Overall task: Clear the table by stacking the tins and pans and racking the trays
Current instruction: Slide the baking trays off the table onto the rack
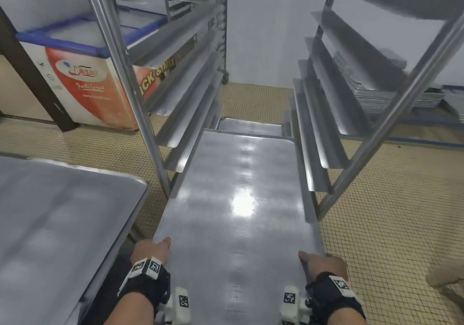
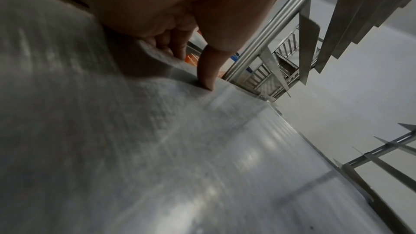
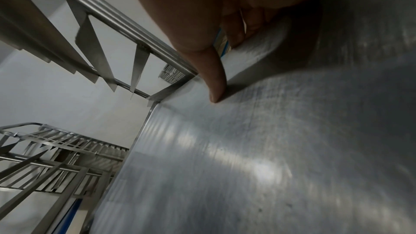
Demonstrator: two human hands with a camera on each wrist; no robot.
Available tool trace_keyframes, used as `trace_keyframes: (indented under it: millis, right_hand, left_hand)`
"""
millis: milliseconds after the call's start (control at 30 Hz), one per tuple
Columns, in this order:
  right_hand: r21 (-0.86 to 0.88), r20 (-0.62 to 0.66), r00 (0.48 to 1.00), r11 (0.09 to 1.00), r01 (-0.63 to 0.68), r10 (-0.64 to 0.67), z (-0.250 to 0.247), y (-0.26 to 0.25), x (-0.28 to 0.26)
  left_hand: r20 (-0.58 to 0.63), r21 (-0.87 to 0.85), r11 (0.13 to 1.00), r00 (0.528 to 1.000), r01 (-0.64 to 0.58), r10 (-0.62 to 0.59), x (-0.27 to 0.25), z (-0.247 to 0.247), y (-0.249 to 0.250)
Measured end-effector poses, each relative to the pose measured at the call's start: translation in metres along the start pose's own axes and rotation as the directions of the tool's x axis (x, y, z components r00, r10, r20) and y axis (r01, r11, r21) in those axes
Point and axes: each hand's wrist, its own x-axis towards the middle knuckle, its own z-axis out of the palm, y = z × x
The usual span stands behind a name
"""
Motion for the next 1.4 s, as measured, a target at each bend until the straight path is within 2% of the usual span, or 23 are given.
trace_keyframes:
  millis: [167,333,433,667,800,1000,1100,1267,1333,1400]
  right_hand:
    - [-0.073,-0.012,1.0,0.997,0.027,-0.028,0.026,-0.024,0.029]
    - [-0.067,-0.004,0.999,0.997,0.037,-0.037,0.04,-0.042,0.055]
    - [-0.047,0.002,0.999,0.998,0.04,-0.04,0.046,-0.052,0.068]
    - [-0.148,-0.047,0.998,0.988,0.045,-0.052,0.063,-0.085,0.076]
    - [-0.166,-0.047,0.999,0.986,-0.018,0.01,0.074,-0.097,0.084]
    - [-0.287,-0.002,0.997,0.955,0.075,-0.078,0.082,-0.102,0.098]
    - [-0.331,-0.015,0.995,0.94,0.084,-0.094,0.083,-0.102,0.101]
    - [-0.319,0.021,0.994,0.942,0.109,-0.108,0.077,-0.093,0.084]
    - [-0.336,0.013,0.989,0.931,0.144,-0.149,0.072,-0.083,0.066]
    - [-0.437,0.049,0.977,0.875,0.209,-0.209,0.069,-0.069,0.054]
  left_hand:
    - [0.002,0.014,1.0,1.0,0.003,-0.003,0.037,0.017,0.027]
    - [-0.009,-0.024,0.999,1.0,0.029,-0.029,0.056,0.034,0.049]
    - [-0.023,0.008,1.0,0.999,0.024,-0.023,0.066,0.041,0.063]
    - [0.029,0.064,0.997,0.998,0.053,-0.055,0.095,0.044,0.1]
    - [0.049,0.058,0.996,0.996,0.066,-0.069,0.107,0.048,0.113]
    - [0.066,0.038,0.998,0.997,0.047,-0.05,0.112,0.052,0.124]
    - [0.05,0.071,0.997,0.999,-0.006,0.003,0.107,0.05,0.121]
    - [0.006,0.149,0.968,0.979,-0.2,0.202,0.093,0.052,0.105]
    - [-0.002,0.286,0.913,0.953,-0.29,0.303,0.078,0.057,0.092]
    - [0.059,0.476,0.8,0.921,-0.365,0.385,0.065,0.065,0.074]
